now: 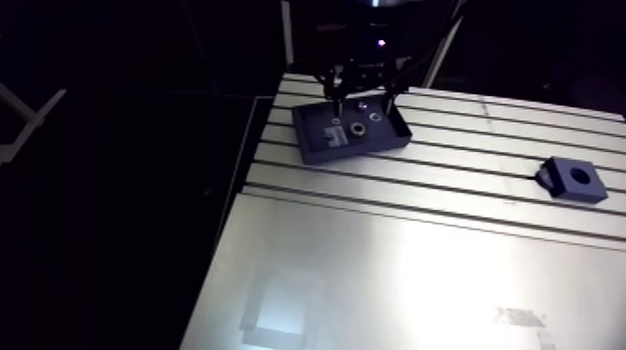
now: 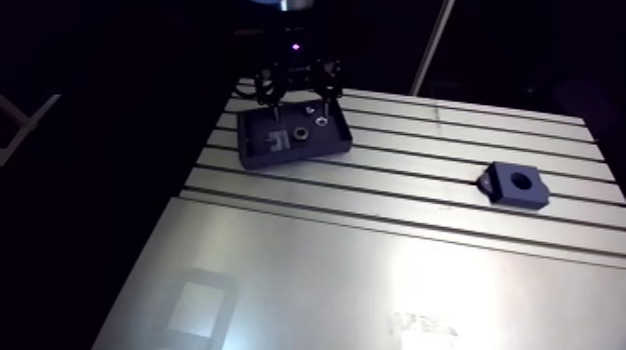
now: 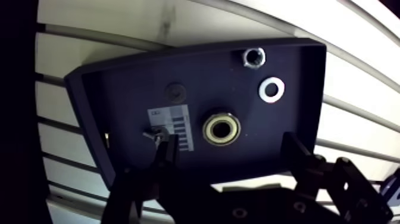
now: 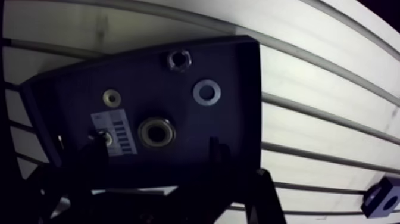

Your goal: Pick up the bearing and press it into the housing until flush.

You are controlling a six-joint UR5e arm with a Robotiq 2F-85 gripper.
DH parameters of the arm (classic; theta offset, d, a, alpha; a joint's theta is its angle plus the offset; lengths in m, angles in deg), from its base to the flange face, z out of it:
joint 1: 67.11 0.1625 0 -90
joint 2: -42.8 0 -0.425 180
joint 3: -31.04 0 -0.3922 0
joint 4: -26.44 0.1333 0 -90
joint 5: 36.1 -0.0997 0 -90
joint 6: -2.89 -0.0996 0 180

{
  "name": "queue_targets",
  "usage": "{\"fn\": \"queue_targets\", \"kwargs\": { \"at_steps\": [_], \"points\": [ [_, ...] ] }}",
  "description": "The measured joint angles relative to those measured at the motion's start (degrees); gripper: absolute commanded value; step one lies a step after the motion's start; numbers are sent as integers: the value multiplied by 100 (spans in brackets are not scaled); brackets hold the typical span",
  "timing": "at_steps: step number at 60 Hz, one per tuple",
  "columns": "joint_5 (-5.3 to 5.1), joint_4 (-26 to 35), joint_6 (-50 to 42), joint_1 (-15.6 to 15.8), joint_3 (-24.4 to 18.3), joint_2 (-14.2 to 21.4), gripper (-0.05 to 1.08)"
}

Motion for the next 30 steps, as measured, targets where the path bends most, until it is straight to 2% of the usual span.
{"fn": "queue_targets", "kwargs": {
  "at_steps": [15, 30],
  "points": [
    [4, -77, -1, 22, 37, -60, 25],
    [12, -120, -5, 27, 71, -131, 26]
  ]
}}
